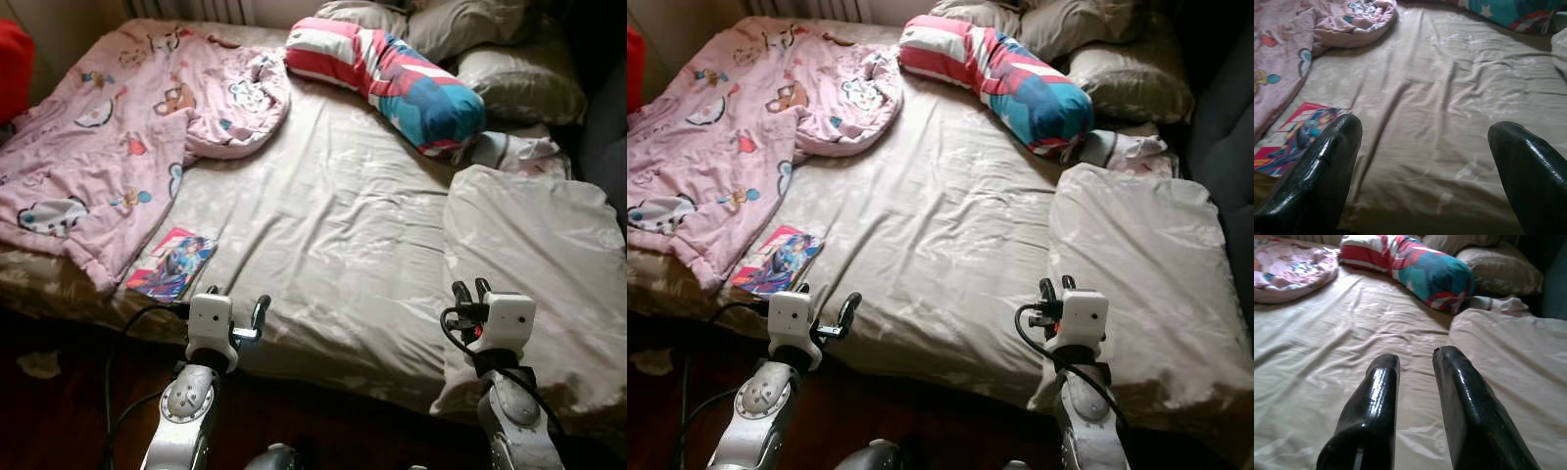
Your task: Clean up the room
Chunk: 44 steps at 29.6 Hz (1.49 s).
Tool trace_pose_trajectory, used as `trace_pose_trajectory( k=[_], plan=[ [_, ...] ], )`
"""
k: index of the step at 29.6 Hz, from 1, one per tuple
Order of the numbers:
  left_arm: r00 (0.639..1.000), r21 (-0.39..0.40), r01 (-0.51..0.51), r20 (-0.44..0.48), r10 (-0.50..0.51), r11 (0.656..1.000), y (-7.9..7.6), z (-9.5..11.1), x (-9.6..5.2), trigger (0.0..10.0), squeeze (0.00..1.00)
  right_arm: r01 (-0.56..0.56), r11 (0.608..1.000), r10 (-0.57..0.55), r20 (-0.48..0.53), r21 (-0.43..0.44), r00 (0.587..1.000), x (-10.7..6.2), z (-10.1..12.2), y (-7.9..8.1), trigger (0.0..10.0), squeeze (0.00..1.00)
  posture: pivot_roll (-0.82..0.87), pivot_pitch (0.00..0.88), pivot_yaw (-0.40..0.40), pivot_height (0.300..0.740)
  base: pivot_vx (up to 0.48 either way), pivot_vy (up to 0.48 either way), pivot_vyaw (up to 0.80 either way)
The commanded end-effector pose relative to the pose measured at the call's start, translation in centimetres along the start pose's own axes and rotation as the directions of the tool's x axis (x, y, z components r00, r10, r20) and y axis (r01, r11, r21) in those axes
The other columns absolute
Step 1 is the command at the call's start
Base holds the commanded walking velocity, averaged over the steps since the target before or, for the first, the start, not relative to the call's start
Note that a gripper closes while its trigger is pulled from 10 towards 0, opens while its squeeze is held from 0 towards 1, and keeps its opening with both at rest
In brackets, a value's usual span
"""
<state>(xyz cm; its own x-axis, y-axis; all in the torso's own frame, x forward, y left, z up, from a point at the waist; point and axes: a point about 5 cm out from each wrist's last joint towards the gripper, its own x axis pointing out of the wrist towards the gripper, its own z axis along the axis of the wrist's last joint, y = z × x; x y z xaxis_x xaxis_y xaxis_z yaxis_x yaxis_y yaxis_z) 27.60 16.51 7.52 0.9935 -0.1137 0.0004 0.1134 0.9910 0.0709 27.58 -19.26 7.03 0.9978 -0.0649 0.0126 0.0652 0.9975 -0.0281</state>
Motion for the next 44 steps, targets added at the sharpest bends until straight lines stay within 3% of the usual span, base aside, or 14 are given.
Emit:
trace_pose_trajectory(
  k=[1,44],
  plan=[
    [1.000,-0.007,-0.005,-0.031,0.005,1.000,0.02,-0.71,-0.38,10.0,0.00,0.009,1.000,-0.009,-0.022,-0.004,1.000,-0.38,-0.63,-0.30,10.0,0.00,-0.08,0.200,0.058,0.740,0.000,0.349,0.00],
    [0.999,-0.004,-0.005,-0.038,0.005,1.000,0.20,-0.75,-0.40,10.0,0.00,0.015,1.000,-0.015,-0.027,0.009,1.000,-0.10,-0.89,0.08,10.0,0.00,-0.08,0.192,0.064,0.740,0.000,0.354,0.00]
  ],
)
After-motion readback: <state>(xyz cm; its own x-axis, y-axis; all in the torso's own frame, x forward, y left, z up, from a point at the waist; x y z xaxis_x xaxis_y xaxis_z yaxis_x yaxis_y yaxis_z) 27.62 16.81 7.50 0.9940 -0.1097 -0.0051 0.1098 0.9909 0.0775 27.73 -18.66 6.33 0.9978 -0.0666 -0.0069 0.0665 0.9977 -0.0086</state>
